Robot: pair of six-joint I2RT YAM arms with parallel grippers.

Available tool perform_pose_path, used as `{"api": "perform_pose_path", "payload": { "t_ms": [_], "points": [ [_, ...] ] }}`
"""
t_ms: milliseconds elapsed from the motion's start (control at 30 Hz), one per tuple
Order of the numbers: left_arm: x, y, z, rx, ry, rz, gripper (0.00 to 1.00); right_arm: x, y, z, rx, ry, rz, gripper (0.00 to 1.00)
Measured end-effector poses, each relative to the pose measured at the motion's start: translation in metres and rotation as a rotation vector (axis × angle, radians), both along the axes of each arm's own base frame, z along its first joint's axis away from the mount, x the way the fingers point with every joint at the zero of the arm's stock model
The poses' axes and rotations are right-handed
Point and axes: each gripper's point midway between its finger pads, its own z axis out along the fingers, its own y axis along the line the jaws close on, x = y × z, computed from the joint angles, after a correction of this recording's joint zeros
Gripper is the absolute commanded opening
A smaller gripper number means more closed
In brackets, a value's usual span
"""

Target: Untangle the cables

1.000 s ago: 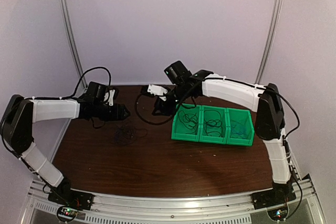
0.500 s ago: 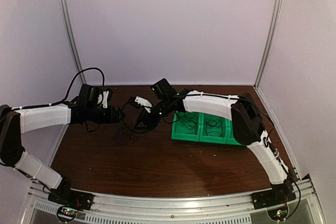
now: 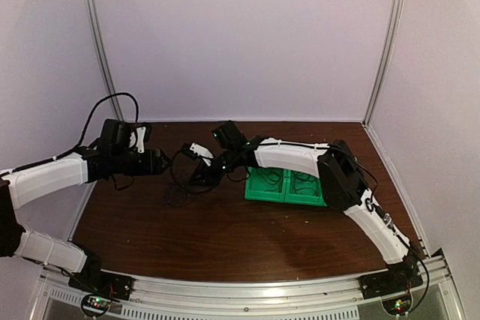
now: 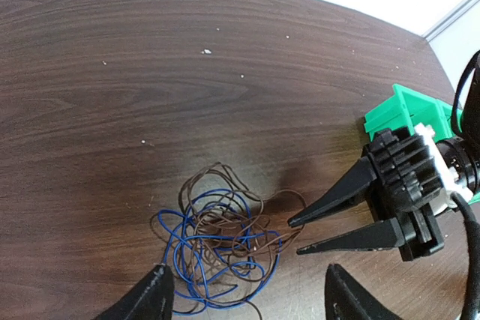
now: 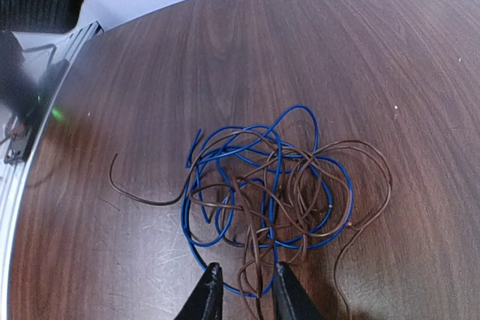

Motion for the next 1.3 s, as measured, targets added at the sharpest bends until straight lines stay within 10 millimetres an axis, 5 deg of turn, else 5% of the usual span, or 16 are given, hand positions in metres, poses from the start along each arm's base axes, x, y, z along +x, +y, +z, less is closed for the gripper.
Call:
{"api": "perform_pose_path", "payload": {
  "t_ms": [100,433,767,1100,1200,1300],
  "points": [
    [-0.005,0.003,-0.002,0.000,0.000,0.007,0.70,0.001,0.001,0.001,0.005,0.003,-0.004,0.00],
    [-0.036,-0.009,-0.035,-0.068,-0.042,-0.093,0.70,-0.007,-0.004,0.018,0.016,0.034,-0.007,0.00],
    [-0.025,-0.044,0.001,-0.185,-0.251,-0.175,0.68,-0.034,-0.011,0.160,0.198,-0.051,0.010,0.00],
    [0.020,-0.050,-0.065,-0.184,-0.124,-0.015,0.64,-0.086,-0.009,0.188,0.245,0.005,0.143,0.00],
    [0.030,-0.050,-0.094,-0.169,-0.059,0.032,0.62,-0.101,-0.018,0.217,0.282,0.010,0.192,0.00],
    [0.030,-0.047,-0.118,-0.150,-0.002,0.066,0.60,-0.115,-0.031,0.270,0.358,-0.037,0.237,0.00]
  ]
}}
